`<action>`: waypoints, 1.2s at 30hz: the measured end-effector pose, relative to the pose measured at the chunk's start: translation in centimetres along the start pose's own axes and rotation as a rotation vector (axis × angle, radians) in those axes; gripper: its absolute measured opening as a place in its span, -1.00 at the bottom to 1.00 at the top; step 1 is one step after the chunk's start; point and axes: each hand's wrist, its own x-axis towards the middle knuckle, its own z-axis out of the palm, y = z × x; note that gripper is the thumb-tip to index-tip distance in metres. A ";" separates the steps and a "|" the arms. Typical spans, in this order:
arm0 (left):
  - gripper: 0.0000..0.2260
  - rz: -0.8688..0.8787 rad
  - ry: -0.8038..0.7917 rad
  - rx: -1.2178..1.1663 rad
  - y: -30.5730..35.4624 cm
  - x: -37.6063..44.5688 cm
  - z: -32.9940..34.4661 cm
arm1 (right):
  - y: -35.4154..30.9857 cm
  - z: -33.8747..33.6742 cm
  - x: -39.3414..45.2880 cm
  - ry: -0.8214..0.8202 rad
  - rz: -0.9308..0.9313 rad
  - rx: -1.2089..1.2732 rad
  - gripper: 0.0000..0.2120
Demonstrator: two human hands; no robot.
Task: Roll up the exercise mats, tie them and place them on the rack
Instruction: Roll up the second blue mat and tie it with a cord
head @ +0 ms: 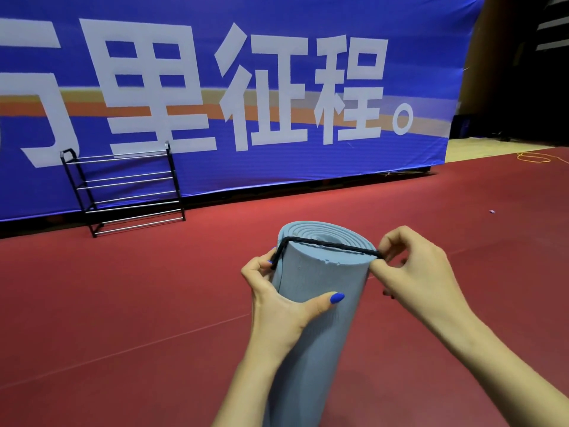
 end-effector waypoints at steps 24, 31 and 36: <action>-0.21 -0.030 0.047 -0.012 -0.7 1.5 -1.8 | -4.3 0.3 2.3 -0.429 0.078 0.246 -0.78; -0.14 -0.004 0.039 -0.040 -0.7 1.7 -2.0 | -7.9 1.5 4.5 -0.573 -0.236 -0.223 -0.88; -0.19 -0.026 0.054 -0.041 -0.7 1.5 -2.3 | -8.5 1.7 5.3 -0.644 -0.323 -0.155 -0.87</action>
